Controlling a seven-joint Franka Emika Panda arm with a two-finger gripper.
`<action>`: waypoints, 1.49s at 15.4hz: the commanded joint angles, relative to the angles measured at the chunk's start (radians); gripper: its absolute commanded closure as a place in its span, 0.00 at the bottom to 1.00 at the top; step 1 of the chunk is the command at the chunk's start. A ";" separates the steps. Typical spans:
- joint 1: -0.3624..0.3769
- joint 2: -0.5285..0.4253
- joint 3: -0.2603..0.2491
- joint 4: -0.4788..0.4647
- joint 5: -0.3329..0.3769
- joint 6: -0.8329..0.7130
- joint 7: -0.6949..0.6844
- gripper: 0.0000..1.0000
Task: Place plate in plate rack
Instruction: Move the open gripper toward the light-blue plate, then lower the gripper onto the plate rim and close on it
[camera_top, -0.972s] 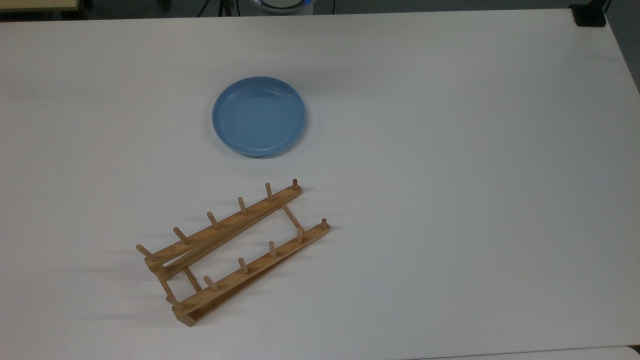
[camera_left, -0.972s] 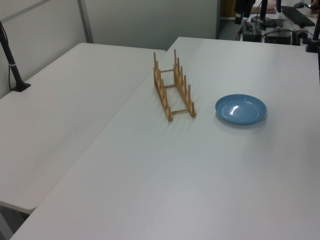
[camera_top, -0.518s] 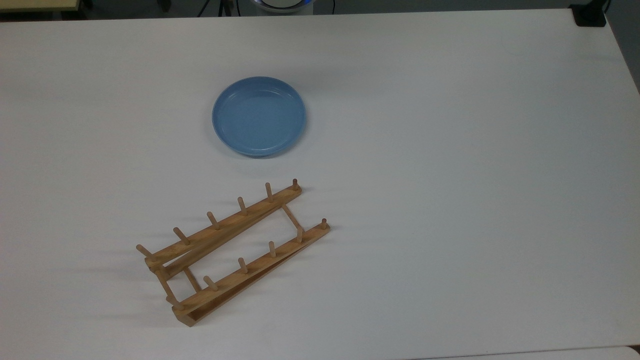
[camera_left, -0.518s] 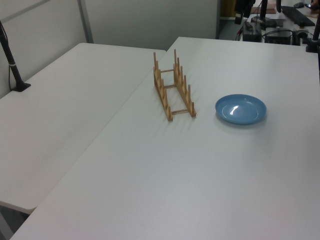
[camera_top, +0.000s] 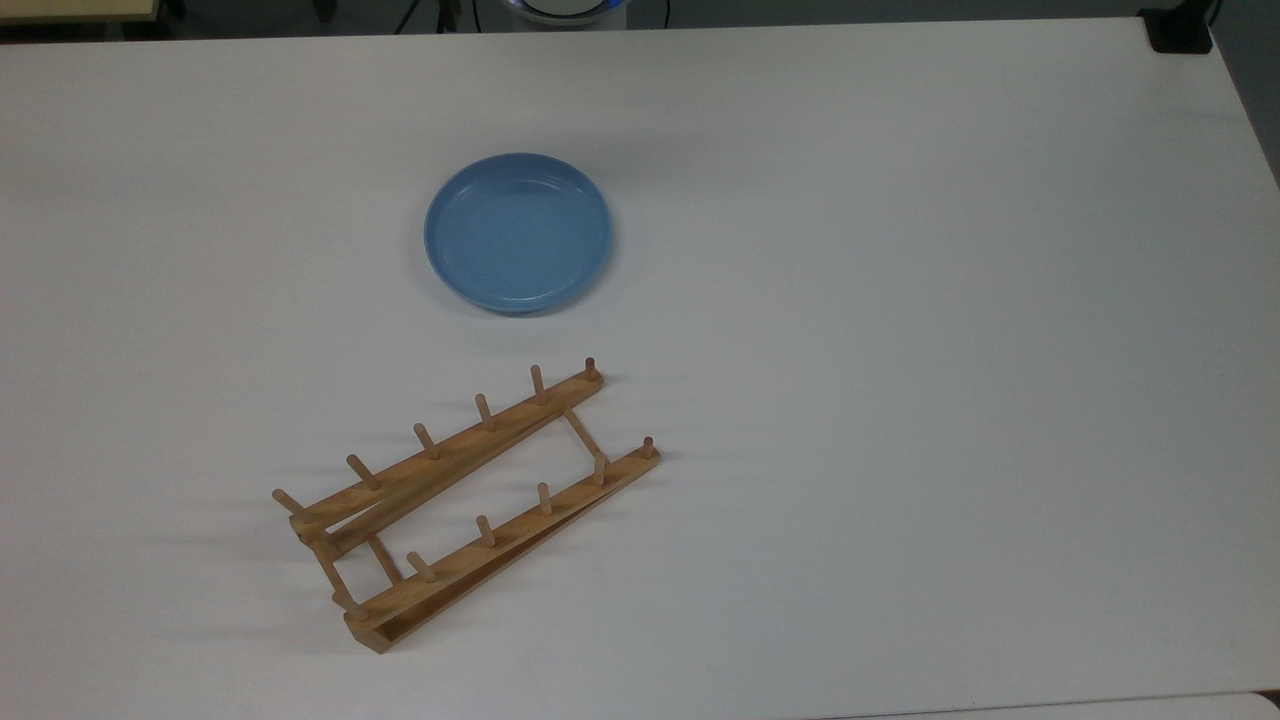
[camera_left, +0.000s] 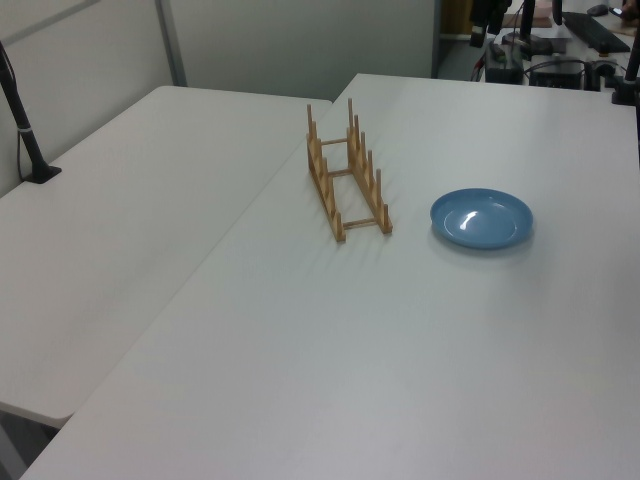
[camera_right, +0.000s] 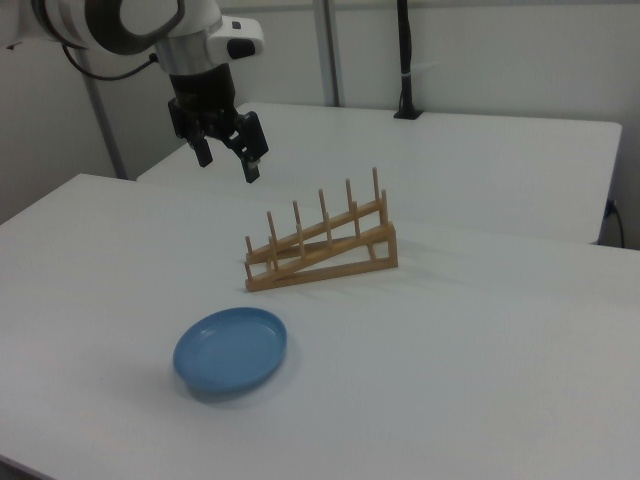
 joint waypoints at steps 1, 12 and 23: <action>0.006 -0.016 -0.008 -0.017 -0.015 0.011 -0.016 0.00; -0.028 -0.010 -0.009 -0.023 -0.064 -0.058 -0.445 0.00; -0.049 -0.007 -0.011 -0.354 -0.086 0.363 -0.359 0.03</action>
